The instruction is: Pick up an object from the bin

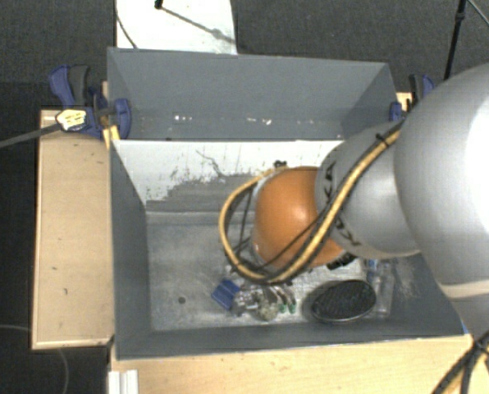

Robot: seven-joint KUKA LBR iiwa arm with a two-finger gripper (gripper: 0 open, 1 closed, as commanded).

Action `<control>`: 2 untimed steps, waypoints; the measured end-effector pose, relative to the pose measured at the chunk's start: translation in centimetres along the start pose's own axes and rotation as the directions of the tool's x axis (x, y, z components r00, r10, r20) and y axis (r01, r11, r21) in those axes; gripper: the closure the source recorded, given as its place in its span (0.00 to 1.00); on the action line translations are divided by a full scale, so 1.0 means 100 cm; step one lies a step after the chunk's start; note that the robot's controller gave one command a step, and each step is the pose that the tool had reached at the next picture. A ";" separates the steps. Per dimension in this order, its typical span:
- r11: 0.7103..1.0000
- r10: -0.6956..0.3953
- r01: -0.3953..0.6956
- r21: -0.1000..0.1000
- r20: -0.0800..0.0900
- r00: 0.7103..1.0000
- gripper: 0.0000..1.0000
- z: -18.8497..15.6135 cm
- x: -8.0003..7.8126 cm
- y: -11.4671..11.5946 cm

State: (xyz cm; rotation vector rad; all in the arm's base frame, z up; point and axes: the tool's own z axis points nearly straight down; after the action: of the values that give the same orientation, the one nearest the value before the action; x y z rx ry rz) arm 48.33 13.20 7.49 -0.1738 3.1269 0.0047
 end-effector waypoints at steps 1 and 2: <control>1.000 0.005 -0.005 0.001 -0.005 1.000 1.00 -0.022 -0.001 0.000; 1.000 0.010 -0.010 0.001 -0.004 1.000 1.00 -0.033 -0.003 0.000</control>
Offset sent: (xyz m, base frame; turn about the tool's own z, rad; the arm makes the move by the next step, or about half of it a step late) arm 0.0001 0.0001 0.0203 0.0000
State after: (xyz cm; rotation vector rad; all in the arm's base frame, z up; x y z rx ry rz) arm 48.55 13.23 10.84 -0.1591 3.1316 0.0035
